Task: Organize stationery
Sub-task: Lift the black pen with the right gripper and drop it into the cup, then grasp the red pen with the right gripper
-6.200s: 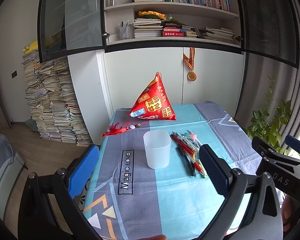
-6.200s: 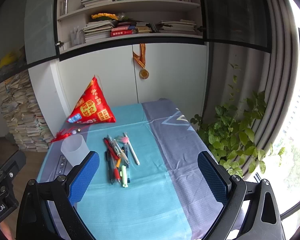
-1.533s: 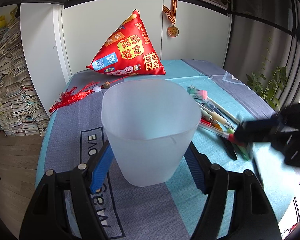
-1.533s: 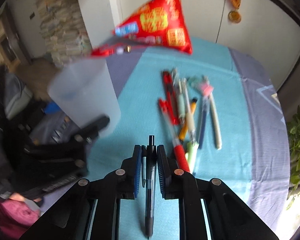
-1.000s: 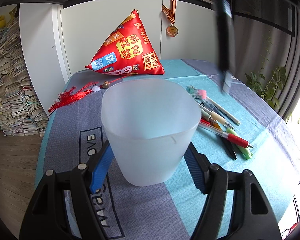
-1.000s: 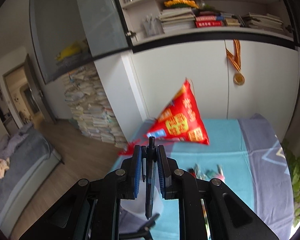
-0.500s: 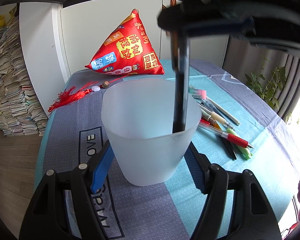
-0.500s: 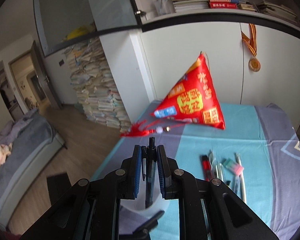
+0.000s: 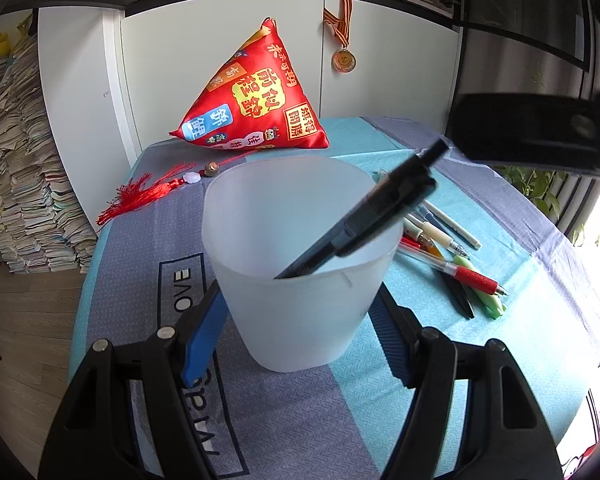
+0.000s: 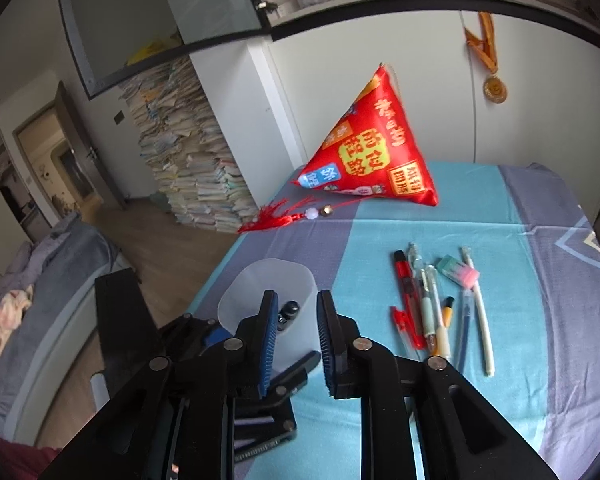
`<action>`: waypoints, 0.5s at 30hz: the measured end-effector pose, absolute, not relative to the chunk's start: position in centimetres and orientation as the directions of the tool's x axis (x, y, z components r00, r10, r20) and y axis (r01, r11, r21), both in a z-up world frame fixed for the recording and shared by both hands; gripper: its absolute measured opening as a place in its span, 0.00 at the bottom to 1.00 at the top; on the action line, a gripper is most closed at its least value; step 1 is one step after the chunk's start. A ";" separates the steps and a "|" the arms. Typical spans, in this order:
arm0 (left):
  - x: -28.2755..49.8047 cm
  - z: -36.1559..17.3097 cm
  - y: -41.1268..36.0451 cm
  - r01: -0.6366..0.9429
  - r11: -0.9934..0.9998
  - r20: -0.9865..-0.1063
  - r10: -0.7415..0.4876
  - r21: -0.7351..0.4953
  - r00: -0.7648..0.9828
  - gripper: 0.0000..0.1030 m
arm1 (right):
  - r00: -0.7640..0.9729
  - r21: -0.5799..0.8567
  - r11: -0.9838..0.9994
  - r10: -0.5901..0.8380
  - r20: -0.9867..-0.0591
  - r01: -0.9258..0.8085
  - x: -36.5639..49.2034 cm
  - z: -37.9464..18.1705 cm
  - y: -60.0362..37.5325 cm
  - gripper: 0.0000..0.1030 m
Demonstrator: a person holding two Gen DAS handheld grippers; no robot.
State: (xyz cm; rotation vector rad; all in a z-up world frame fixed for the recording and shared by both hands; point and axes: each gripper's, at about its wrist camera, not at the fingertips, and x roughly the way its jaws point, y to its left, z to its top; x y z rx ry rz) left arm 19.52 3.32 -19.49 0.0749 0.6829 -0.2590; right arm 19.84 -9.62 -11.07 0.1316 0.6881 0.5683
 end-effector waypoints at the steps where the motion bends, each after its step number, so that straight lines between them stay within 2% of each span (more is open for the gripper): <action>1: 19.5 -19.5 3.3 0.261 0.965 -0.632 -0.212 -0.017 0.745 0.67 | 0.634 0.300 0.842 0.536 -0.558 -0.448 19.4 -11.2 -10.2 0.31; 2: 19.5 -19.5 3.4 0.261 0.965 -0.633 -0.212 -0.016 0.745 0.68 | 0.642 0.295 0.850 0.524 -0.559 -0.437 19.0 -11.4 -10.8 0.39; 3: 19.5 -19.5 3.4 0.261 0.965 -0.633 -0.212 -0.016 0.745 0.68 | 0.653 0.282 0.861 0.506 -0.563 -0.423 18.7 -11.6 -11.3 0.40; 6: 19.6 -19.5 3.4 0.261 0.965 -0.633 -0.212 -0.016 0.745 0.68 | 0.682 0.195 0.914 0.397 -0.614 -0.356 18.6 -13.1 -12.7 0.40; 10: 19.6 -19.5 3.5 0.261 0.965 -0.633 -0.212 -0.016 0.744 0.68 | 0.631 0.133 0.949 0.290 -0.719 -0.286 19.9 -16.2 -13.3 0.40; 15: 19.7 -19.6 3.7 0.261 0.965 -0.641 -0.212 -0.020 0.738 0.68 | 0.609 0.032 0.964 0.193 -0.769 -0.265 20.9 -18.4 -12.6 0.40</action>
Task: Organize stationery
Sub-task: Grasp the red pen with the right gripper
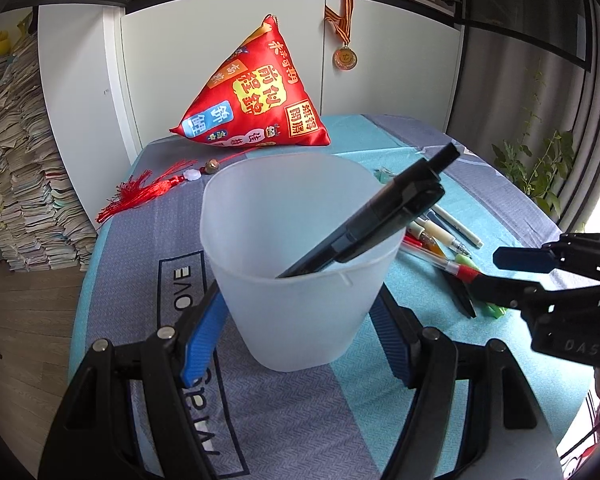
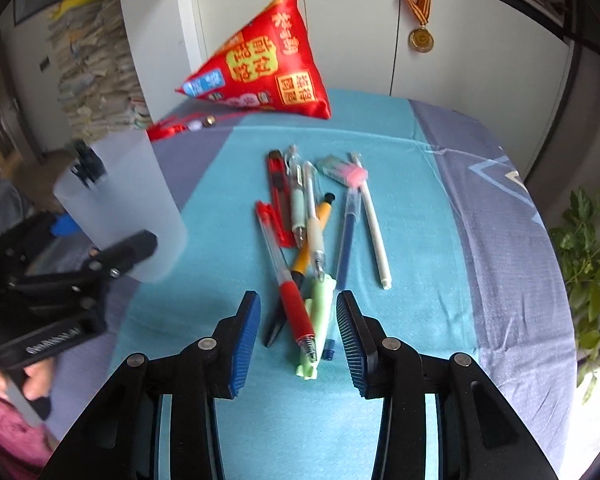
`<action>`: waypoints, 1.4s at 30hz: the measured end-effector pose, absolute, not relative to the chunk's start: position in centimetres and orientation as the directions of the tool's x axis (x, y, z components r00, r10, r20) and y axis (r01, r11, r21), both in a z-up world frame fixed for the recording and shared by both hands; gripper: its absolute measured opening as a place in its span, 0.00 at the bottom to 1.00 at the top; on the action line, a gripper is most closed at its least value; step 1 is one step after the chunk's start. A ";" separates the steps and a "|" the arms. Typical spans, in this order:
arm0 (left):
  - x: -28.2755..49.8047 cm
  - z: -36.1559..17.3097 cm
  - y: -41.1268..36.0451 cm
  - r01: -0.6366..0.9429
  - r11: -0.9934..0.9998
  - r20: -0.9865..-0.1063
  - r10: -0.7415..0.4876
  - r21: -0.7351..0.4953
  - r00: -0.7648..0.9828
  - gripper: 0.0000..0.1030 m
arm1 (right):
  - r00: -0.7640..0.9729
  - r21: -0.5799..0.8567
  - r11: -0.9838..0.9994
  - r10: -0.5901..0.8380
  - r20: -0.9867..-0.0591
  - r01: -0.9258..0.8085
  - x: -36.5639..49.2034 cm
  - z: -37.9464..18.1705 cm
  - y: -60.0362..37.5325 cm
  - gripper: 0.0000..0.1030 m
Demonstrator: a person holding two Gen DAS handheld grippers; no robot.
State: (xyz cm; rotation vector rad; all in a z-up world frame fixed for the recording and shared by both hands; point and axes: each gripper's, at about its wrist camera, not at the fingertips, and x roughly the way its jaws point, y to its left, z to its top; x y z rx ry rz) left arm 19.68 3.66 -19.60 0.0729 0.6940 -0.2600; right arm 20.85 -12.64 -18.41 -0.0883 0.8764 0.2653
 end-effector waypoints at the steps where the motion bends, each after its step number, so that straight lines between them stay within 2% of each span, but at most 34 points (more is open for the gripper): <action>1: 19.7 -19.6 3.6 0.261 0.965 -0.642 -0.212 -0.020 0.737 0.68 | 0.604 0.031 0.962 0.196 -0.773 -0.272 20.8 -18.8 -12.7 0.40; 2: 19.7 -19.6 3.6 0.261 0.965 -0.643 -0.212 -0.020 0.736 0.68 | 0.597 0.032 0.959 0.202 -0.777 -0.282 20.8 -18.9 -12.5 0.38; 3: 19.7 -19.6 3.6 0.261 0.965 -0.644 -0.212 -0.020 0.735 0.68 | 0.591 0.030 0.956 0.205 -0.780 -0.292 20.8 -19.1 -12.4 0.27; 5: 19.8 -19.6 3.6 0.260 0.965 -0.646 -0.211 -0.020 0.734 0.68 | 0.589 0.012 0.954 0.196 -0.784 -0.301 20.8 -19.4 -12.3 0.14; 6: 19.9 -19.6 3.5 0.260 0.965 -0.647 -0.211 -0.020 0.733 0.68 | 0.588 0.009 0.952 0.195 -0.785 -0.305 20.7 -19.4 -12.3 0.13; 11: 20.0 -19.6 3.5 0.260 0.965 -0.647 -0.211 -0.020 0.733 0.69 | 0.578 -0.003 0.942 0.204 -0.790 -0.337 18.8 -19.2 -11.6 0.12; 19: 20.0 -19.6 3.5 0.259 0.966 -0.646 -0.208 -0.017 0.734 0.69 | 0.444 0.041 0.897 0.257 -0.858 -0.440 13.5 -19.2 -12.2 0.12; 22: 20.0 -19.6 3.6 0.259 0.966 -0.645 -0.207 -0.014 0.736 0.68 | 0.433 0.066 0.889 0.285 -0.855 -0.454 12.5 -18.9 -12.9 0.12; 29: 20.0 -19.6 3.6 0.260 0.966 -0.646 -0.208 -0.015 0.734 0.69 | 0.496 0.031 0.884 0.291 -0.818 -0.467 15.2 -17.5 -11.2 0.14; 42: 20.0 -19.6 3.6 0.261 0.965 -0.646 -0.208 -0.014 0.735 0.68 | 0.433 0.024 0.876 0.261 -0.863 -0.482 20.2 -19.6 -9.3 0.14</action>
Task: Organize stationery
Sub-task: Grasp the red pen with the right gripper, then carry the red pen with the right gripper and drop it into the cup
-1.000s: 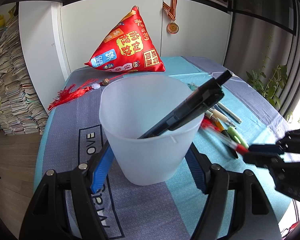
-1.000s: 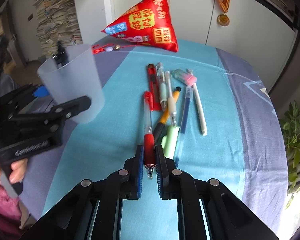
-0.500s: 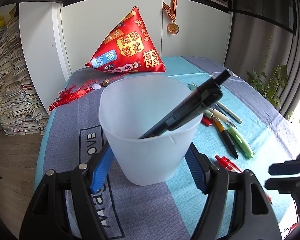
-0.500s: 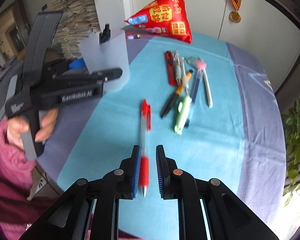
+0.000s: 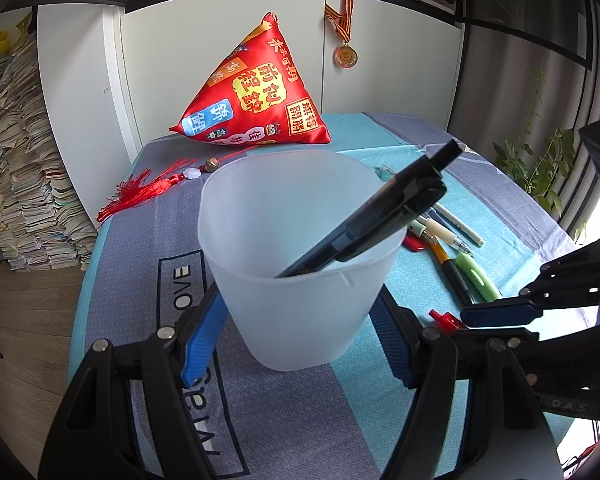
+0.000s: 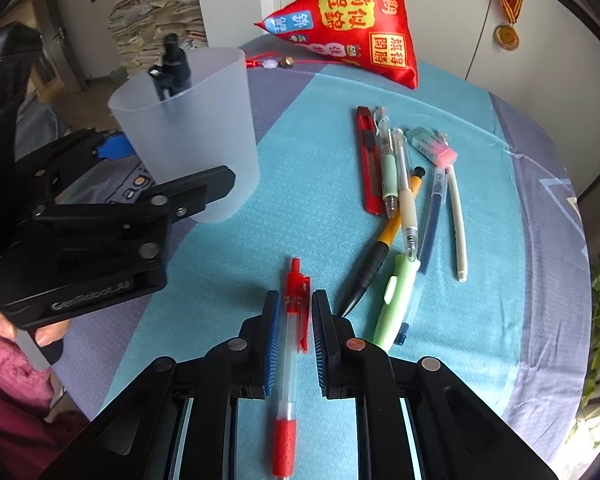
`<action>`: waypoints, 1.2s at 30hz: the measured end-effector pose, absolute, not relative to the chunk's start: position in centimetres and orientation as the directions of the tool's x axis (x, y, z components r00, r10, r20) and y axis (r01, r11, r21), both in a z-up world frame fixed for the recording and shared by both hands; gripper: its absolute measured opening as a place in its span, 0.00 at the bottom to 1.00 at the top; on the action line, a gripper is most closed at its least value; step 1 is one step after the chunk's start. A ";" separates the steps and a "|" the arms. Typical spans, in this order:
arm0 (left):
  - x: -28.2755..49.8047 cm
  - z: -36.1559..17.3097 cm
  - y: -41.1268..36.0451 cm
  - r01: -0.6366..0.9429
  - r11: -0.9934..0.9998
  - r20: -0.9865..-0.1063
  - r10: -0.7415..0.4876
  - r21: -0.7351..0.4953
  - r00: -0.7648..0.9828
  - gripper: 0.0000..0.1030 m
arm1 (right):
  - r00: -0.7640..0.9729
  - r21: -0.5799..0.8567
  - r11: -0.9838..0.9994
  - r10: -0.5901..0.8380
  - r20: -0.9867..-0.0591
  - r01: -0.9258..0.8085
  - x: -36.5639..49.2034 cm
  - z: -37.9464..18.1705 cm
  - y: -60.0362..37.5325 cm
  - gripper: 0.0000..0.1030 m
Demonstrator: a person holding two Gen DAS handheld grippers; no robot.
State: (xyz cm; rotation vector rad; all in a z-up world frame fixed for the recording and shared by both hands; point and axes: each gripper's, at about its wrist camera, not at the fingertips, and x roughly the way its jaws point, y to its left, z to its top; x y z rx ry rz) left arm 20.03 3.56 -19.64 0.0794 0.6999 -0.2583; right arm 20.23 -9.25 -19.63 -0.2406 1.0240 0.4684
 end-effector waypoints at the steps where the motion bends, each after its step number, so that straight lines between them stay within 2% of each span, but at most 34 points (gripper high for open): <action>1: 20.0 -19.6 3.5 0.261 0.965 -0.646 -0.208 -0.015 0.734 0.68 | 0.425 0.029 0.877 0.261 -0.867 -0.480 20.6 -19.9 -9.2 0.14; 12: 20.0 -19.7 3.5 0.261 0.965 -0.648 -0.208 -0.015 0.733 0.68 | 0.458 0.071 0.899 0.286 -0.842 -0.432 21.1 -18.6 -9.7 0.14; 17: 20.0 -19.7 3.5 0.261 0.965 -0.648 -0.208 -0.014 0.733 0.68 | 0.555 0.112 0.908 0.341 -0.758 -0.404 19.5 -14.3 -11.2 0.14; 21: 20.0 -19.8 3.4 0.261 0.965 -0.649 -0.208 -0.015 0.731 0.68 | 0.657 0.124 0.909 0.376 -0.653 -0.397 18.2 -9.8 -12.0 0.14; 27: 20.1 -19.9 3.4 0.261 0.965 -0.651 -0.208 -0.016 0.730 0.68 | 0.760 0.093 0.913 0.383 -0.525 -0.396 18.3 -4.0 -11.3 0.14; 30: 20.1 -19.9 3.4 0.261 0.965 -0.651 -0.208 -0.016 0.730 0.68 | 0.777 0.084 0.907 0.398 -0.488 -0.412 19.0 -1.7 -10.5 0.14; 36: 20.1 -19.9 3.4 0.261 0.965 -0.651 -0.208 -0.015 0.730 0.68 | 0.761 0.081 0.886 0.435 -0.482 -0.456 20.4 -0.6 -7.8 0.14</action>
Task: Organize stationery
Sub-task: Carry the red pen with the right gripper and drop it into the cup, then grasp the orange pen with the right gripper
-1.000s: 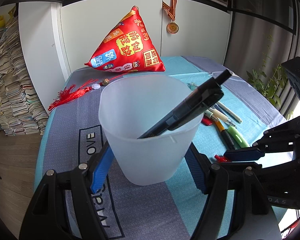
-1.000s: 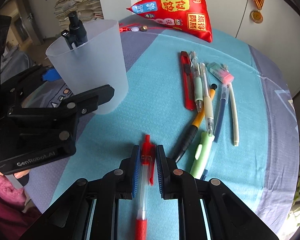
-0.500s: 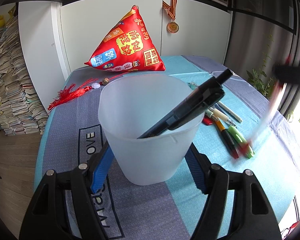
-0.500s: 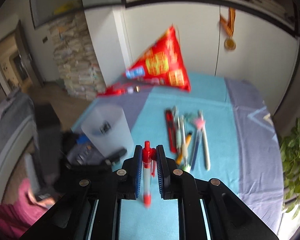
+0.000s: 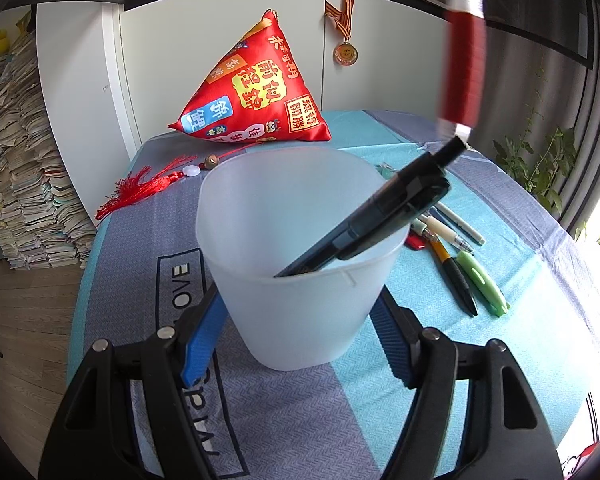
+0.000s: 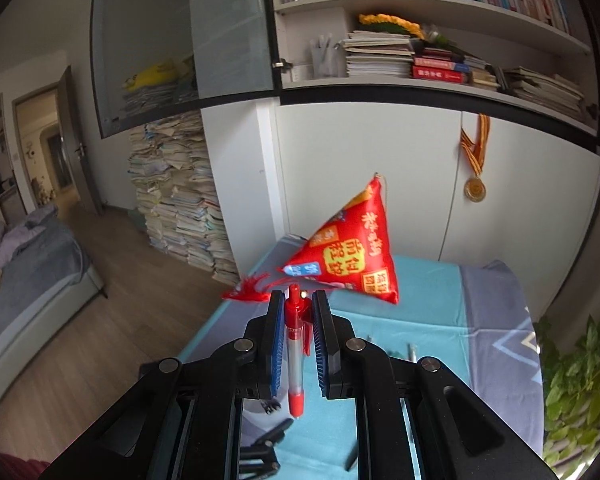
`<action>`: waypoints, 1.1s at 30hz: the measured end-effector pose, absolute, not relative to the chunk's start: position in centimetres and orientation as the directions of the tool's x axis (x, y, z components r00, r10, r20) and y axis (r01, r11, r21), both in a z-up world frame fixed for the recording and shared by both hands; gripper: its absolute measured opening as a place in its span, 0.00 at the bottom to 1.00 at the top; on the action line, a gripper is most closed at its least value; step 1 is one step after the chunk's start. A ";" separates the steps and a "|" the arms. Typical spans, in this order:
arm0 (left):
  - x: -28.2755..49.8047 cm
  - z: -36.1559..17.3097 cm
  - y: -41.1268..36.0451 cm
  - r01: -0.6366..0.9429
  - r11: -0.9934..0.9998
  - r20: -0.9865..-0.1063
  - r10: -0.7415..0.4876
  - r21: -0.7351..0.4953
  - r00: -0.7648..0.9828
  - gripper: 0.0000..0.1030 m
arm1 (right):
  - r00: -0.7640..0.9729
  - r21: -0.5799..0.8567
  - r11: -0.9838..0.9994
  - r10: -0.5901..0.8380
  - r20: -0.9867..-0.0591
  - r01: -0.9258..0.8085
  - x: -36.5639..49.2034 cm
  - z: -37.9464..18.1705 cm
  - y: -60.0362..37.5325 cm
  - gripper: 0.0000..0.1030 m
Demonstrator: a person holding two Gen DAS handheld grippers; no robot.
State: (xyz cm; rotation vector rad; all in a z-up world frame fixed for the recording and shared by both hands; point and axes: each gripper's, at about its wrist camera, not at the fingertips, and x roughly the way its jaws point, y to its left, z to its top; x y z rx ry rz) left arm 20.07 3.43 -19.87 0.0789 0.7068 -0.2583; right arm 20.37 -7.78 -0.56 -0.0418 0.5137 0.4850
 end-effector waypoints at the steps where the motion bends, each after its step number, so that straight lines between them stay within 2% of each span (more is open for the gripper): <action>1: 20.1 -19.9 3.4 0.261 0.965 -0.651 -0.208 -0.015 0.730 0.68 | 0.759 0.081 0.883 0.440 -0.480 -0.461 20.4 -0.6 -7.5 0.14; 8: 20.1 -19.9 3.4 0.261 0.965 -0.651 -0.208 -0.016 0.730 0.68 | 0.733 0.107 0.870 0.467 -0.495 -0.481 21.2 -1.9 -6.5 0.14; 15: 20.1 -19.9 3.4 0.261 0.965 -0.651 -0.208 -0.015 0.730 0.68 | 0.680 0.145 0.874 0.456 -0.575 -0.464 21.9 -5.4 -7.0 0.14; 24: 20.2 -19.9 3.4 0.260 0.965 -0.655 -0.208 -0.018 0.726 0.68 | 0.622 0.189 0.868 0.466 -0.630 -0.459 22.4 -7.8 -7.4 0.14; 29: 20.2 -20.0 3.4 0.256 0.966 -0.662 -0.205 -0.020 0.721 0.69 | 0.608 0.171 0.853 0.479 -0.634 -0.494 21.4 -7.8 -7.3 0.14; 33: 20.2 -19.9 3.5 0.257 0.966 -0.659 -0.205 -0.018 0.724 0.68 | 0.651 0.170 0.882 0.443 -0.616 -0.439 20.5 -8.0 -9.6 0.14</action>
